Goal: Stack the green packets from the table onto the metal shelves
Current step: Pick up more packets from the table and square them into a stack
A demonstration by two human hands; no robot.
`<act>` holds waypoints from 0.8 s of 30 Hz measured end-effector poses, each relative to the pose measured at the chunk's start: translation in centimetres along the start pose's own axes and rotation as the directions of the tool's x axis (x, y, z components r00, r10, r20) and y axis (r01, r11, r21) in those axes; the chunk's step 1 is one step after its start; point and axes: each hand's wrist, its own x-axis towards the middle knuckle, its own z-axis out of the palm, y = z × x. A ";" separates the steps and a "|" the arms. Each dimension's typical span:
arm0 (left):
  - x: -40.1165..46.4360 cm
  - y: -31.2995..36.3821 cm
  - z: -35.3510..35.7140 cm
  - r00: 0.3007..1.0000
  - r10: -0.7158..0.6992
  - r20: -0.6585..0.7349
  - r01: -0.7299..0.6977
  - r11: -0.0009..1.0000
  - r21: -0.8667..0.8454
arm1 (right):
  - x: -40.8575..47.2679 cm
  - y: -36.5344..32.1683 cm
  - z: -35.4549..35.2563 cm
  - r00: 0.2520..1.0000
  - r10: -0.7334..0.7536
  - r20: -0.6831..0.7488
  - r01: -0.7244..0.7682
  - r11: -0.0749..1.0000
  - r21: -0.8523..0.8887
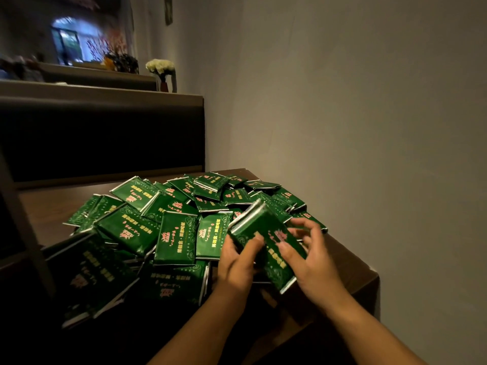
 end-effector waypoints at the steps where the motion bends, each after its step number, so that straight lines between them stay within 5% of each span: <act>1: -0.2 0.5 -0.1 1.000 -0.018 -0.023 0.017 0.999 -0.032 | 0.4 -0.6 -0.2 0.999 -0.033 -0.040 0.031 0.998 -0.048; 8: -2.6 5.0 -1.3 0.989 -0.084 -0.121 0.055 0.974 -0.221 | 2.6 -4.8 0.0 0.994 -0.032 0.109 0.042 0.995 -0.086; 15: -7.6 9.9 -6.0 0.986 0.000 -0.168 0.013 0.997 0.079 | 2.5 -9.6 3.4 0.906 -0.035 0.422 0.075 0.994 -0.080; 18: -9.5 11.4 -7.4 0.964 -0.013 -0.264 0.032 0.997 0.070 | 1.9 -11.6 5.5 0.868 -0.089 0.488 0.201 0.963 -0.181; 21: -11.7 13.2 -9.0 0.914 -0.004 -0.405 -0.010 0.999 -0.032 | 0.4 -13.7 8.5 0.811 -0.252 0.528 0.478 0.806 -0.349; 24: -14.1 15.2 -10.9 0.848 0.013 -0.530 -0.085 0.990 -0.112 | -3.0 -16.1 11.9 0.623 -0.462 0.631 0.763 0.536 -0.361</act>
